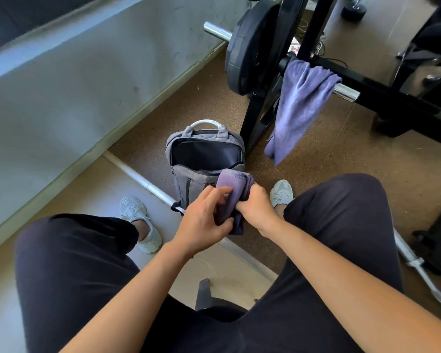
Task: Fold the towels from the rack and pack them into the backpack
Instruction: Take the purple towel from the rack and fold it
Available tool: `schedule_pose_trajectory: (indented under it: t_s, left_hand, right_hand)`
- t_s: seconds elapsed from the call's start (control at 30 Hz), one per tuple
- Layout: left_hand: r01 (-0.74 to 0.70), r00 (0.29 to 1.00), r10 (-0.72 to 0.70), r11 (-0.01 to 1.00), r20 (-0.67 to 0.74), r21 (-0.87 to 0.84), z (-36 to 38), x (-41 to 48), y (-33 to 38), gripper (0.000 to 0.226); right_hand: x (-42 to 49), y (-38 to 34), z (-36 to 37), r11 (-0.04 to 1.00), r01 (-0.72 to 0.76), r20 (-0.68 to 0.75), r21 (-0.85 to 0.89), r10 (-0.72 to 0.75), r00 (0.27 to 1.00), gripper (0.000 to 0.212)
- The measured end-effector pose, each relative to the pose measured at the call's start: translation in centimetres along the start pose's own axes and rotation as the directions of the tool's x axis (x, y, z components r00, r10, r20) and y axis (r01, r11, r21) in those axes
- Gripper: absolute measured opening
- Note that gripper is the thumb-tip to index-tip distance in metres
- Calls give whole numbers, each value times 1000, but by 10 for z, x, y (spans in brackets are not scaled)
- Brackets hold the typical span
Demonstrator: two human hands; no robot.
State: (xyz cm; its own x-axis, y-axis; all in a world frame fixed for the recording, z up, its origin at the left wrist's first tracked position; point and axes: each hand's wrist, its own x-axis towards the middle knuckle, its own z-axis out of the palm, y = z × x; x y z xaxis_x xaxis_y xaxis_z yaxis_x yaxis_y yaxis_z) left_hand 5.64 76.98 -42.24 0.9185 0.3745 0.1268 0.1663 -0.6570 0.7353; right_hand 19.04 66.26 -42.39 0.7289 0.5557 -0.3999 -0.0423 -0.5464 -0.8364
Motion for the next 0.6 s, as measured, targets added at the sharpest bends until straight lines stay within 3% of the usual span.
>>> schedule_pose_trajectory:
  t_s: [0.07,0.13,0.23,0.3,0.37,0.5,0.53,0.6]
  left_hand:
    - [-10,1000,11,997,9,-75,-2,1,3,53]
    - [25,999,-29,986,-20,-164,-8,4,4,49]
    - [9,1000,-13,976,-16,-216,-18,8,0,42]
    - [44,998,-29,946,52,-322,-20,7,2,33]
    - [173,985,-142,863,100,-474,-18,6,6,28]
    - [225,933,-340,808,-118,-544,-20,10,3,22]
    - [229,925,-354,811,-140,-538,-23,12,-1,27]
    - [296,929,-370,763,-12,-575,-26,13,-6,45]
  right_hand:
    - [1,-1,-2,998,-10,44,55,7,999,28]
    - [1,-4,-3,962,-82,152,260,43,987,28]
    - [-1,-13,-6,760,-276,400,588,23,916,35]
    - [-2,-16,-6,751,-248,404,613,-28,914,43]
    - [-3,-17,-4,775,-192,346,602,-36,938,39]
    - [-1,-20,-5,668,-239,317,705,4,948,41]
    - [-1,-23,-6,644,-259,332,720,8,943,43]
    - [-2,-26,-7,606,-293,366,740,3,930,46]
